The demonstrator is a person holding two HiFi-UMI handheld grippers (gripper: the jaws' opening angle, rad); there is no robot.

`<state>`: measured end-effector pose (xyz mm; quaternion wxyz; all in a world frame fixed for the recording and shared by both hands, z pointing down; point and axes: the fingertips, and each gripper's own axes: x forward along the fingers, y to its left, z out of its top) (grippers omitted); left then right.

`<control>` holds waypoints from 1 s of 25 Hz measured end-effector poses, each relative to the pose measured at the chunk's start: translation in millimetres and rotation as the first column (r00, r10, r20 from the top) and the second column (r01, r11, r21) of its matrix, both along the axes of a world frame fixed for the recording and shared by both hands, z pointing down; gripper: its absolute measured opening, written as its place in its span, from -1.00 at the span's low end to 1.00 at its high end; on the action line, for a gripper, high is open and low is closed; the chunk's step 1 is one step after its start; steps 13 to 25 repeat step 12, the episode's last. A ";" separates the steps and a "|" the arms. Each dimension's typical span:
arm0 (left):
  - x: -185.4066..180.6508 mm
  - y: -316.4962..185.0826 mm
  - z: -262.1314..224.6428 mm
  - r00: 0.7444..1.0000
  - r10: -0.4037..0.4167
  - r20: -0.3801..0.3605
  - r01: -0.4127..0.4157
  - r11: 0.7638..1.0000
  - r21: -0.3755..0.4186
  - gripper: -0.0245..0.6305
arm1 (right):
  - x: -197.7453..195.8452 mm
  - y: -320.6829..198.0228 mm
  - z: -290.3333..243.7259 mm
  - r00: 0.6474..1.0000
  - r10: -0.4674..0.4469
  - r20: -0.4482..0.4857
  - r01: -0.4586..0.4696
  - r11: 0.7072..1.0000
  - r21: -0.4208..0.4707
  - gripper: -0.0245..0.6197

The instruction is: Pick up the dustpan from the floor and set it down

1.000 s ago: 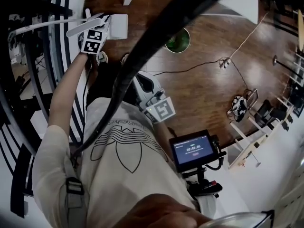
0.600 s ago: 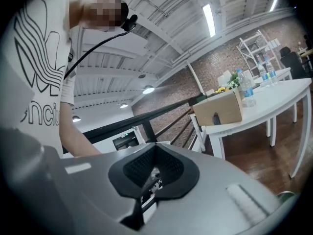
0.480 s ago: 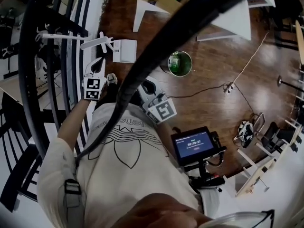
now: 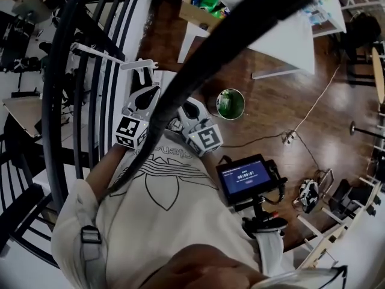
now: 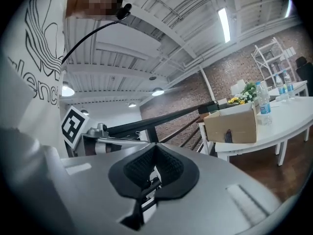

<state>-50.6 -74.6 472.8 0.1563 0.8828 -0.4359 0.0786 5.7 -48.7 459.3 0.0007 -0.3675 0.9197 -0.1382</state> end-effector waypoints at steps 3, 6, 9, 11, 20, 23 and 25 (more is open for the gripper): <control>7.3 1.4 -6.0 1.000 0.000 -0.015 0.001 1.000 0.027 -0.86 | -2.8 0.8 5.4 1.000 -0.018 -0.012 0.018 1.000 0.000 -0.92; 11.5 0.6 -12.6 1.000 0.012 -0.002 -0.012 0.998 0.067 -0.86 | -1.5 -3.6 7.2 1.000 -0.009 -0.011 0.009 1.000 -0.005 -0.92; 10.2 -5.0 -23.9 1.000 0.010 -0.025 -0.008 0.996 0.085 -0.86 | -0.1 -8.1 2.5 1.000 0.000 -0.010 0.000 1.000 0.006 -0.92; 10.7 -7.1 -28.7 0.999 0.009 -0.035 -0.006 0.996 0.088 -0.86 | 0.1 -9.9 -2.1 1.000 0.002 -0.011 -0.002 1.000 0.018 -0.92; 11.2 -7.7 -30.6 0.999 0.010 -0.037 -0.007 0.996 0.089 -0.86 | 0.1 -10.7 -4.5 1.000 0.002 -0.012 -0.001 1.000 0.024 -0.92; 11.2 -7.7 -30.6 0.999 0.010 -0.037 -0.007 0.996 0.089 -0.86 | 0.1 -10.7 -4.5 1.000 0.002 -0.012 -0.001 1.000 0.024 -0.92; 11.2 -7.7 -30.6 0.999 0.010 -0.037 -0.007 0.996 0.089 -0.86 | 0.1 -10.7 -4.5 1.000 0.002 -0.012 -0.001 1.000 0.024 -0.92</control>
